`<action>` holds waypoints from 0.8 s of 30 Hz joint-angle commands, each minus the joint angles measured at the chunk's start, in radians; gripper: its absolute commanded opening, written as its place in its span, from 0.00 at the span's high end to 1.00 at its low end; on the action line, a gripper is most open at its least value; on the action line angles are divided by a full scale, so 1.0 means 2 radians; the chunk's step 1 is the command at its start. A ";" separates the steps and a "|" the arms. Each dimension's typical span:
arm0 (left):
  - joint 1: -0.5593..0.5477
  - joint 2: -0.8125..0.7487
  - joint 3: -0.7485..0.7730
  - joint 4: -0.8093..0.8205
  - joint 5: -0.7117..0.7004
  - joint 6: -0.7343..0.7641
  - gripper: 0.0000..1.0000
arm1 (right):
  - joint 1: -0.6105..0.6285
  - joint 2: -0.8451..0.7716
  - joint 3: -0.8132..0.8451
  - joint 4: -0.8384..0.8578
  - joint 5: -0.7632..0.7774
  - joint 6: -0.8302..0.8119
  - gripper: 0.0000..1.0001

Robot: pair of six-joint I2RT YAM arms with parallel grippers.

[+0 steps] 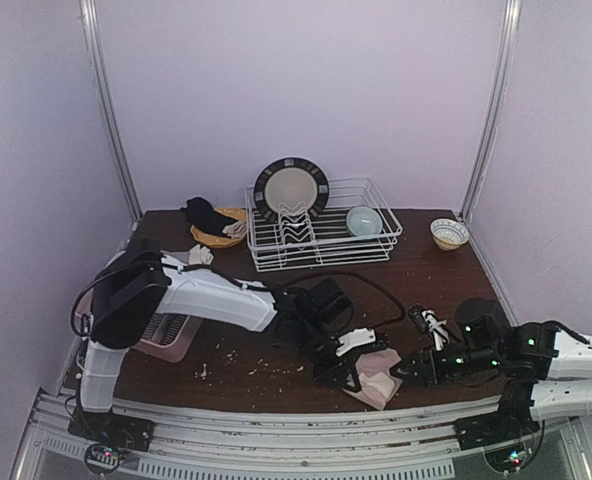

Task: Roll the underwear
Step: Roll the underwear at the center of the board.

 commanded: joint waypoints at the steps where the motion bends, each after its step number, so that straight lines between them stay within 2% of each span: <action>1: 0.009 0.041 0.050 -0.072 0.039 -0.055 1.00 | 0.004 -0.032 -0.015 -0.014 0.042 -0.002 0.61; 9: 0.030 0.087 0.108 -0.099 0.068 -0.111 1.00 | 0.036 0.005 -0.010 0.012 0.030 0.001 0.67; 15: 0.037 0.107 0.133 -0.120 0.073 -0.132 1.00 | 0.103 0.059 -0.001 0.042 0.095 0.001 0.68; 19: 0.039 0.123 0.149 -0.135 0.073 -0.140 1.00 | 0.126 0.105 0.011 0.067 0.131 0.000 0.69; 24: 0.043 0.138 0.167 -0.154 0.074 -0.147 1.00 | 0.144 0.157 0.044 0.058 0.195 -0.012 0.66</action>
